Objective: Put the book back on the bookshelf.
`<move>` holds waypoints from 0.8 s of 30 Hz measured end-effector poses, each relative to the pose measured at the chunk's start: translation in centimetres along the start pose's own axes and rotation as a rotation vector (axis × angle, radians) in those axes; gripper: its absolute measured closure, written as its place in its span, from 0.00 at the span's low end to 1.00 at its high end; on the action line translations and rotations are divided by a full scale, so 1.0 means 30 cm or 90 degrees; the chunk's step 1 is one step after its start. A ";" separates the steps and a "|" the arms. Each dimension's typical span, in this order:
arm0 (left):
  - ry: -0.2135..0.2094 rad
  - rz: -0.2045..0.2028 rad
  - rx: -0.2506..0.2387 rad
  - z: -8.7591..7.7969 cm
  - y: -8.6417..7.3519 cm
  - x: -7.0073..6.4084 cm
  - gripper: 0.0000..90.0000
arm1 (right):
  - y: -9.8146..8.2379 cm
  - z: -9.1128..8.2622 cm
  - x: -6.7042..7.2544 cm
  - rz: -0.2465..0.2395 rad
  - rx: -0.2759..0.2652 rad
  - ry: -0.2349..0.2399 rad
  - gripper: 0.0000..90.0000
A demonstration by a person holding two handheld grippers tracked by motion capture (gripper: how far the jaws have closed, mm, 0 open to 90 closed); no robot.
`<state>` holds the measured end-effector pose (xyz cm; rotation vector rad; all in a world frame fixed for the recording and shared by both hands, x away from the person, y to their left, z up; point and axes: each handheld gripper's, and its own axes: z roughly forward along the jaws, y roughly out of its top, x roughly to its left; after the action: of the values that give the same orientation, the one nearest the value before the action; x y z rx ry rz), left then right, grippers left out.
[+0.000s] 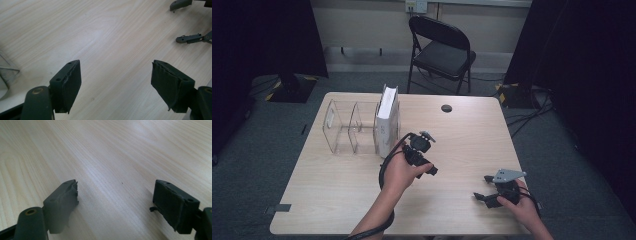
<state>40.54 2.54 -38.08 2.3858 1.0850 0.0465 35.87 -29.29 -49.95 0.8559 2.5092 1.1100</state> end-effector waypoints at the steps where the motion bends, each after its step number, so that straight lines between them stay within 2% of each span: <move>1: -0.001 -0.005 -0.004 0.014 -0.004 -0.004 0.27 | 0.000 0.000 0.000 0.000 0.000 0.000 0.21; 10: -0.016 0.002 0.003 0.060 -0.014 -0.021 0.27 | 0.000 0.000 0.000 -0.001 0.000 0.000 0.21; 15: -0.030 0.018 0.004 0.097 -0.023 -0.048 0.26 | 0.000 0.000 0.000 0.000 0.000 0.000 0.21; 16: -0.031 0.011 0.003 0.104 -0.025 -0.056 0.26 | 0.000 0.000 0.000 -0.001 0.000 0.000 0.21; 17: -0.034 0.016 0.007 0.109 -0.026 -0.058 0.26 | 0.000 0.000 0.000 -0.001 0.000 0.000 0.21; 24: -0.033 0.026 0.011 0.146 -0.032 -0.081 0.25 | 0.000 0.000 0.000 -0.001 0.000 -0.001 0.21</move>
<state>39.24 -0.59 -41.89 2.4116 1.0160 -0.0105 35.87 -29.29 -49.94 0.8540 2.5093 1.1082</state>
